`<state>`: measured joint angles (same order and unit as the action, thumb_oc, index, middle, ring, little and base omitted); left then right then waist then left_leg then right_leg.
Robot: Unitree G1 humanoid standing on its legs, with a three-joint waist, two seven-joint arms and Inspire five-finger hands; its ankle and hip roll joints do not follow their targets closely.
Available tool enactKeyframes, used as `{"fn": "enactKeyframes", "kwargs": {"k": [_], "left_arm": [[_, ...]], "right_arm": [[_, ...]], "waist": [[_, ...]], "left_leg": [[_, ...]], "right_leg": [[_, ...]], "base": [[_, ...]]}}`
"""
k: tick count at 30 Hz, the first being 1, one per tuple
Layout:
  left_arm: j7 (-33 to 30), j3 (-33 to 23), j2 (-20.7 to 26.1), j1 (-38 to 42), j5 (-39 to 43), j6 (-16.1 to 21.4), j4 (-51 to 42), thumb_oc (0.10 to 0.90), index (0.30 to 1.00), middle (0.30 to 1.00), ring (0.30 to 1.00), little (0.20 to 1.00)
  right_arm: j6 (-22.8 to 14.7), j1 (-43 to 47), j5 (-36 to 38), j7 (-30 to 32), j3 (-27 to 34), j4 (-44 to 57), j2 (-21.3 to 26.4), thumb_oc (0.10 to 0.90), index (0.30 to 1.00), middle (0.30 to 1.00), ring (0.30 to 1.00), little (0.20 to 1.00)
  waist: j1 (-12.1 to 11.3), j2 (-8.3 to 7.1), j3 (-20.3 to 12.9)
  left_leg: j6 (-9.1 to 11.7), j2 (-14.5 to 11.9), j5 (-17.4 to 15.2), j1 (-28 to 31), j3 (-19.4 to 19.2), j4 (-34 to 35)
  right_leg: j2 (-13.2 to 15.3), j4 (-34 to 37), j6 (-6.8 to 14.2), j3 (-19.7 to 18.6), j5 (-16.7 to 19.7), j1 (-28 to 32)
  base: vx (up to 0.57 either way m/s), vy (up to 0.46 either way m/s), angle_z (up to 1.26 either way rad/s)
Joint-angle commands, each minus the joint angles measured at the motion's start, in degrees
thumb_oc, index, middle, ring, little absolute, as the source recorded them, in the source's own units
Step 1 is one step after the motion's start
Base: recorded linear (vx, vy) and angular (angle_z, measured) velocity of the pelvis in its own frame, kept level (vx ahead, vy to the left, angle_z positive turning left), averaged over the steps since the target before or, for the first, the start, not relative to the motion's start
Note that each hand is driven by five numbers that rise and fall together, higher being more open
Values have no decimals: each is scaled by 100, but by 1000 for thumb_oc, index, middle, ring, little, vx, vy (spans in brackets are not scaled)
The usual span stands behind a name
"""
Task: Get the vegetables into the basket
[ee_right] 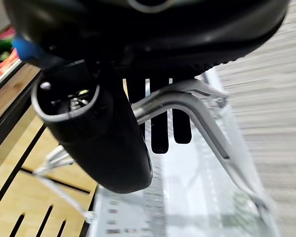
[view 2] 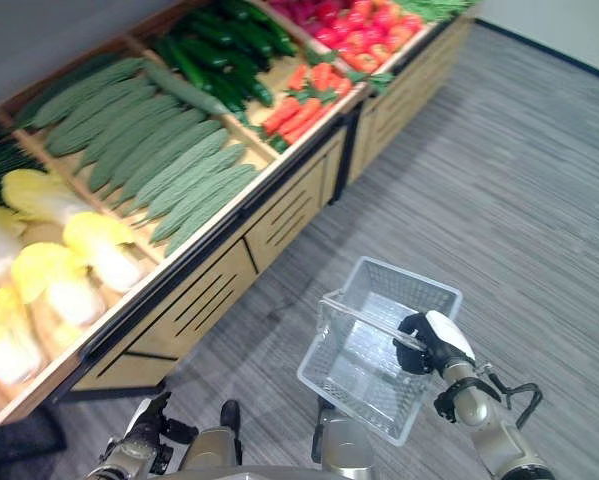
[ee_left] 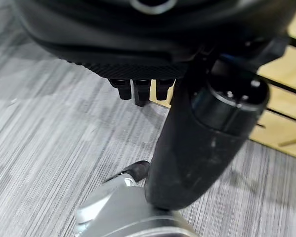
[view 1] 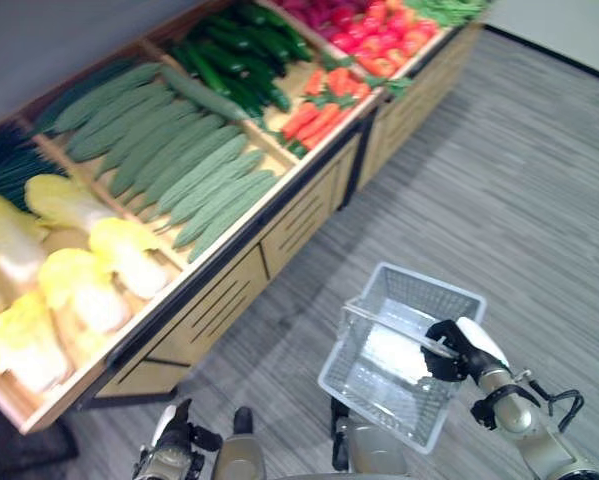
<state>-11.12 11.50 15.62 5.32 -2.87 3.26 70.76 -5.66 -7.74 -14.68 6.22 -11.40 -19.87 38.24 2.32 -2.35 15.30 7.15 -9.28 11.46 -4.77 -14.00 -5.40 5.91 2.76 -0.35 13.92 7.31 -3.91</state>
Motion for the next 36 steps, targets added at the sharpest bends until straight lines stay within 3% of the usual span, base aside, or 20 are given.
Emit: {"fn": "enactKeyframes", "kwargs": {"k": [1,3,4,6,11,13,14,19,22,24,27,29,33,36], "left_arm": [[21,117,39,63,14,46,-204,900,1000,1000,1000,1000],[15,197,18,118,-16,27,-216,900,1000,1000,1000,1000],[9,229,-2,142,-25,22,-207,900,1000,1000,1000,1000],[43,208,8,60,-20,25,-201,900,1000,1000,1000,1000],[52,168,28,-26,4,36,-169,900,1000,1000,1000,1000],[52,167,33,-26,4,38,-167,900,1000,1000,1000,1000],[77,156,26,-81,14,51,-151,900,1000,1000,1000,1000],[116,143,70,-164,55,88,-147,900,1000,1000,1000,1000],[206,207,129,-190,105,158,-172,900,1000,1000,1000,1000],[263,248,170,-138,110,201,-39,900,1000,1000,1000,1000],[278,226,192,-92,100,221,54,900,1000,1000,1000,1000],[355,244,241,-9,81,243,215,900,1000,1000,1000,1000],[382,238,281,26,-24,209,343,900,1000,1000,1000,1000],[422,151,272,11,-64,176,458,900,1000,1000,1000,1000]], "right_arm": [[-447,-94,260,333,458,643,161,400,300,300,300,300],[-380,-254,238,382,510,411,65,400,300,300,300,300],[-352,-248,237,374,483,315,39,400,300,300,300,300],[-289,-158,187,357,362,-18,-27,400,300,300,300,300],[-198,-58,180,383,272,-597,-268,400,300,300,300,300],[-204,-50,179,387,265,-608,-274,400,300,300,300,300],[-170,5,105,370,204,-899,-363,400,300,300,300,300],[-150,180,47,410,79,-1357,-514,400,300,300,300,300],[-153,294,42,412,-13,-1698,-576,400,300,300,300,300],[-152,411,-10,400,-151,-2076,-582,400,300,300,300,300],[-163,441,-40,403,-177,-2200,-590,400,300,300,300,300],[-170,469,-1,412,-221,-2656,-643,400,300,300,300,300],[-170,509,-10,360,-296,-3022,-651,400,300,300,300,300],[-168,508,-20,296,-345,-3425,-642,400,300,300,300,300]], "waist": [[193,-97,-137],[306,45,-211],[271,79,-218],[250,118,-284],[125,20,-332],[127,12,-331],[61,-42,-353],[32,-103,-324],[88,-86,-263],[173,-63,-278],[196,-58,-286],[215,-70,-329],[170,-91,-367],[126,-6,-425]], "left_leg": [[192,-600,-408,436,-1299,-309],[384,-796,-101,562,-1918,300],[398,-773,-33,503,-1822,353],[269,-557,-243,621,-1576,637],[33,-176,-452,748,-1475,931],[27,-166,-453,750,-1476,936],[-99,6,-592,761,-1377,965],[-298,219,-779,829,-1297,1020],[-407,264,-731,813,-1220,1040],[-354,269,-740,790,-1018,1040],[-323,251,-736,780,-942,1040],[-233,163,-660,719,-742,1040],[-130,58,-552,710,-703,1040],[-12,-81,-443,744,-615,1040]], "right_leg": [[150,-425,752,-73,-400,129],[201,-377,836,391,-501,264],[237,-396,848,451,-504,276],[344,-470,927,510,-489,260],[685,-602,1096,492,-349,318],[694,-606,1102,491,-350,317],[861,-805,1204,461,-305,311],[1104,-1494,1371,213,-31,37],[953,-1866,1338,-281,169,-259],[687,-1396,1298,-919,13,-325],[662,-1184,1290,-1073,-16,-325],[579,-846,1261,-1396,-74,-385],[532,-527,1200,-1185,-75,-175],[378,-211,1083,-982,-119,108]], "base": [[110,-54,70],[95,39,146],[88,151,168],[93,196,52],[43,223,10],[22,144,41],[37,277,48],[8,191,19],[-45,103,10],[4,3,20],[29,-50,30],[26,-132,64],[42,-194,30],[52,-182,12]]}}
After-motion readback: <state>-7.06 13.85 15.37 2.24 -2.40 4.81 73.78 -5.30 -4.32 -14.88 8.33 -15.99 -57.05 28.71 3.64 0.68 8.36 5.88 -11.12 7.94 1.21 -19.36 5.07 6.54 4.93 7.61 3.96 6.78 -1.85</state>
